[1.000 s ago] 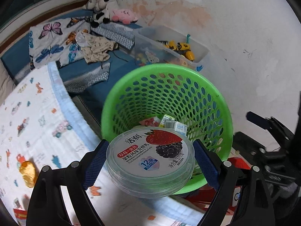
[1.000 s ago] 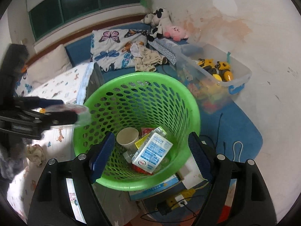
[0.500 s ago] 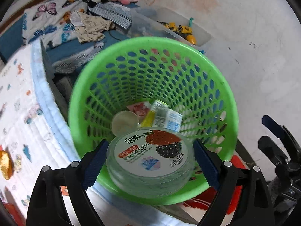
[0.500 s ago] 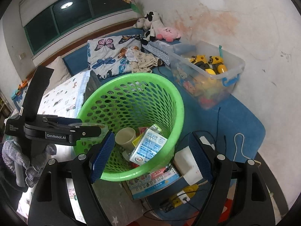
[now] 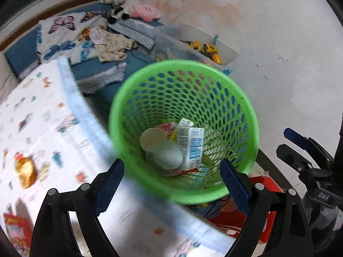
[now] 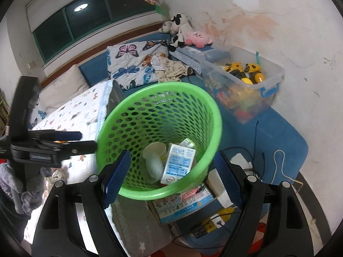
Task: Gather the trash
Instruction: 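Move both tools back over the bed toward the red cup and crumpled paper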
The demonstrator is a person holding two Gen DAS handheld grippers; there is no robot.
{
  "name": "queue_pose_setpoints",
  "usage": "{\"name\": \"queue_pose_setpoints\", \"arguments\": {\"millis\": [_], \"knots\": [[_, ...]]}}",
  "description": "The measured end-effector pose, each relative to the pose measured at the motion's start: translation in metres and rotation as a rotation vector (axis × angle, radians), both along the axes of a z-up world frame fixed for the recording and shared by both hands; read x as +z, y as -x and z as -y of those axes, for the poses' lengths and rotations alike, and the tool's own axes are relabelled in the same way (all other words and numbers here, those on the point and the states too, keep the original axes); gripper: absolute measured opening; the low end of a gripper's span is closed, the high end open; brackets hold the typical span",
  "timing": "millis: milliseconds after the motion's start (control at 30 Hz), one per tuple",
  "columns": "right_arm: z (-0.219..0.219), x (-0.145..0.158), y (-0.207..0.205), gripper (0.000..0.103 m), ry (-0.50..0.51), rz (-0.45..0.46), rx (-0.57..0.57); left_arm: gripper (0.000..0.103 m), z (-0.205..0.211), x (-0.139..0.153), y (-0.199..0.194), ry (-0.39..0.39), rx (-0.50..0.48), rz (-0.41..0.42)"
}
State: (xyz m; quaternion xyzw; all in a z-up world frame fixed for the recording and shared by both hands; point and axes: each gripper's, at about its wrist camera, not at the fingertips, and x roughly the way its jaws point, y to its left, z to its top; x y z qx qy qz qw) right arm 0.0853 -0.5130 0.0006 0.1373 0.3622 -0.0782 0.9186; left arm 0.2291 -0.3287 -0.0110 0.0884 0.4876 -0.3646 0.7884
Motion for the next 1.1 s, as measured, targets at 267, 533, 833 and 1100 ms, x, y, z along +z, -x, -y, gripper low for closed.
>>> {"name": "queue_pose_setpoints", "arguments": {"millis": [267,533,833,1100], "knots": [[-0.025,0.002,-0.003,0.08,-0.011,0.001,0.049,0.087,-0.079,0.029,0.009,0.024,0.113,0.077],[-0.063,0.007,-0.014,0.08,-0.003,-0.005,0.132,0.087,-0.176,0.042,-0.008,-0.027,0.292,0.127],[-0.108,0.009,-0.029,0.081,0.012,-0.012,0.235,0.087,-0.26,0.02,-0.028,-0.111,0.436,0.092],[-0.149,0.001,-0.043,0.081,0.006,-0.035,0.327,0.087,-0.288,-0.02,-0.042,-0.121,0.474,-0.034]]}}
